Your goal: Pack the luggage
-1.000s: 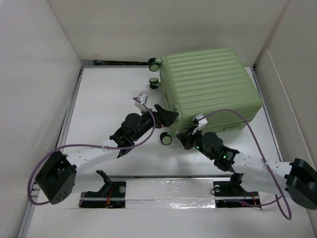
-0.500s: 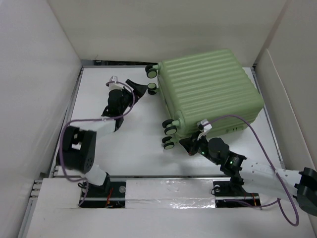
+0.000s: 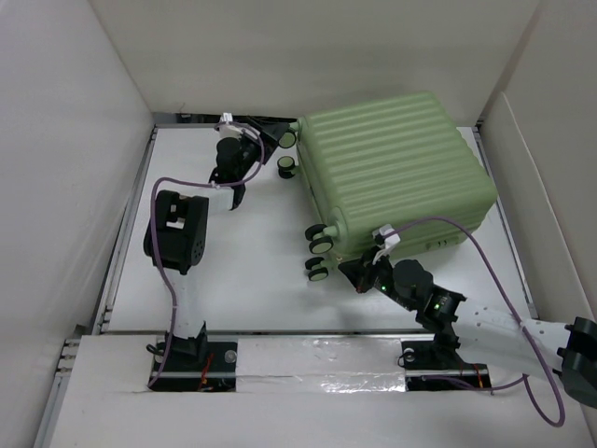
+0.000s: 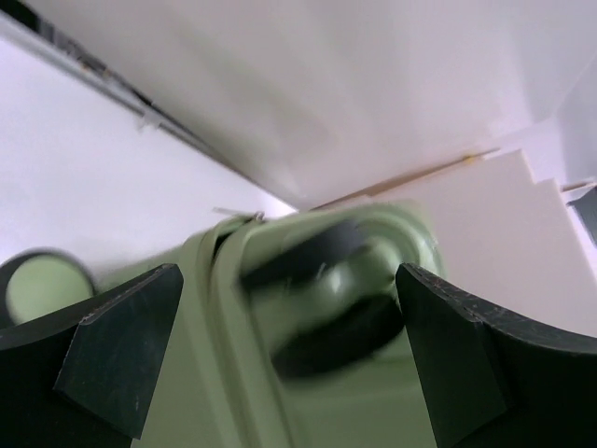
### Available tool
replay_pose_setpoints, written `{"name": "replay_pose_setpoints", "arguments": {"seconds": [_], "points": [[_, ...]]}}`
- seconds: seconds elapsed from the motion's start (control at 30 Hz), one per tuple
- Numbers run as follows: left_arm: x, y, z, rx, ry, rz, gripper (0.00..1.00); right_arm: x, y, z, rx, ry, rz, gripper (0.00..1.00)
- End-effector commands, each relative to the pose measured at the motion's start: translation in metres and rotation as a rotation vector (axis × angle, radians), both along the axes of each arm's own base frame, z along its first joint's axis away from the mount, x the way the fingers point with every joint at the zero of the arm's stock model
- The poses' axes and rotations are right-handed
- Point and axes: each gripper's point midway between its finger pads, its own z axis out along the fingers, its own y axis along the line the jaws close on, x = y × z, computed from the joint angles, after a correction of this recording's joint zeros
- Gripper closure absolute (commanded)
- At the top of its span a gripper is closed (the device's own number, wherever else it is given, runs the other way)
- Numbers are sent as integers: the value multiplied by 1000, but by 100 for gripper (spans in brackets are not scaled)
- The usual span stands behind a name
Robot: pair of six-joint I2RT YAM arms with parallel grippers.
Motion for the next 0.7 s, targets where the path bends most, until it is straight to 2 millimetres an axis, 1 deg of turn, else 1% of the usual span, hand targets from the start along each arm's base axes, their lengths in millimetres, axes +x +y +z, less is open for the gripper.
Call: {"name": "replay_pose_setpoints", "arguments": {"seconds": [0.0, 0.03, 0.07, 0.1, 0.17, 0.2, 0.23, 0.27, 0.3, 0.33, 0.37, 0.47, 0.5, 0.53, 0.57, 0.6, 0.63, 0.67], "points": [[20, 0, 47, -66, -120, 12, 2, -30, 21, 5, 36, 30, 162, 100], [23, 0, 47, -66, -121, 12, 2, -31, 21, 5, 37, 31, 165, 100], [25, -1, 53, -70, -136, 10, 2, -30, 21, 5, 36, 32, 163, 100], [29, -1, 48, -70, -130, 15, 2, -30, 21, 4, 37, 34, 163, 100], [33, -2, 48, -68, -129, 13, 4, -30, 21, 5, 38, 32, 160, 100], [38, -3, 48, -70, -128, 16, 6, -30, 21, 4, 38, 34, 161, 100], [38, -9, 48, -70, -128, 7, 8, -30, 21, 4, 37, 33, 160, 100], [41, -9, 47, -73, -125, 9, 10, -30, 21, 4, 36, 34, 158, 100], [43, -10, 52, -84, -133, 6, 13, -30, 21, 5, 35, 36, 158, 100], [46, -11, 47, -91, -123, 7, 21, -30, 21, 5, 35, 36, 156, 100], [47, -11, 47, -103, -121, 6, 26, -29, 20, 6, 36, 34, 155, 100], [50, -13, 50, -138, -127, -1, 34, -29, 19, 7, 43, 35, 148, 100], [52, -13, 55, -145, -138, -1, 38, -29, 19, 5, 42, 39, 147, 100], [54, -13, 54, -148, -136, 3, 47, -29, 19, 5, 43, 41, 147, 100], [56, -13, 60, -151, -148, 9, 57, -30, 18, 6, 46, 42, 145, 100], [58, -12, 60, -152, -148, 16, 66, -30, 18, 5, 48, 44, 144, 100], [59, -12, 61, -153, -153, 18, 90, -29, 17, 4, 48, 43, 137, 100], [58, -11, 64, -150, -164, 19, 100, -28, 16, 3, 47, 43, 129, 100]]}}
